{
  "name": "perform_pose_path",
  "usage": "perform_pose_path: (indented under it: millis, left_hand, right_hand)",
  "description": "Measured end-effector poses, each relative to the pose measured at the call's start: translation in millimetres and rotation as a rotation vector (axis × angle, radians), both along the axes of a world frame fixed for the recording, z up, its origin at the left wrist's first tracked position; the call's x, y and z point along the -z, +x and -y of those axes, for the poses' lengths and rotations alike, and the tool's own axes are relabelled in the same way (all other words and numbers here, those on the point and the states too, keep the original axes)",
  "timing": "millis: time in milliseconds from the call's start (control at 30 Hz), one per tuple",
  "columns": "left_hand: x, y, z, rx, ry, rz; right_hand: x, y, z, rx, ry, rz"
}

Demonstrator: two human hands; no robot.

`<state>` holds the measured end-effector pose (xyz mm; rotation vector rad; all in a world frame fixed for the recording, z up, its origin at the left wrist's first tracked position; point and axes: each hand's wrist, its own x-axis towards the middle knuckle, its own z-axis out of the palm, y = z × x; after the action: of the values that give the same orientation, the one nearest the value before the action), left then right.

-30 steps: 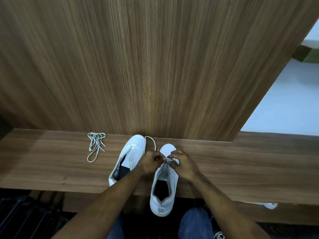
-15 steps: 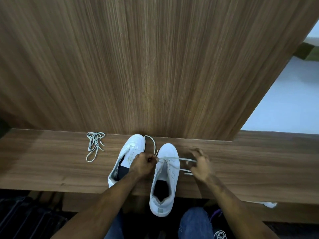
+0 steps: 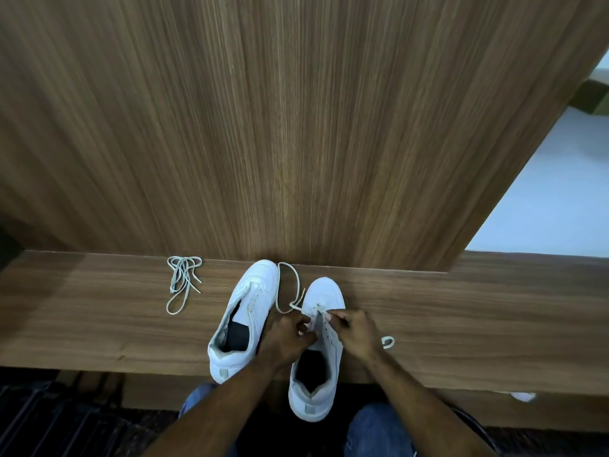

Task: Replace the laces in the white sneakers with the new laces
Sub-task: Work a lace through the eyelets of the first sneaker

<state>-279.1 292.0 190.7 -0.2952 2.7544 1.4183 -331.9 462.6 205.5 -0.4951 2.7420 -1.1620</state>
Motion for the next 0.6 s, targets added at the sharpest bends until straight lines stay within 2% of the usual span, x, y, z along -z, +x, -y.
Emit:
perform_pose_path:
  millis: [100,333,500,600]
  left_hand:
    - [2,-2,0,-0.023,-0.004,-0.007]
    - [18,-11,6,-0.106,0.189,0.008]
    - [14,-13,7,-0.117,0.283,0.048]
    - [15,-17,8,-0.234,0.419,0.119]
  right_hand:
    - [0,1,5,-0.008,0.035,0.001]
    - [4,9,28,0.039,0.218,0.012]
    - [11,14,37,0.081,0.200,0.034]
    - [11,13,36,0.065,0.208,0.037]
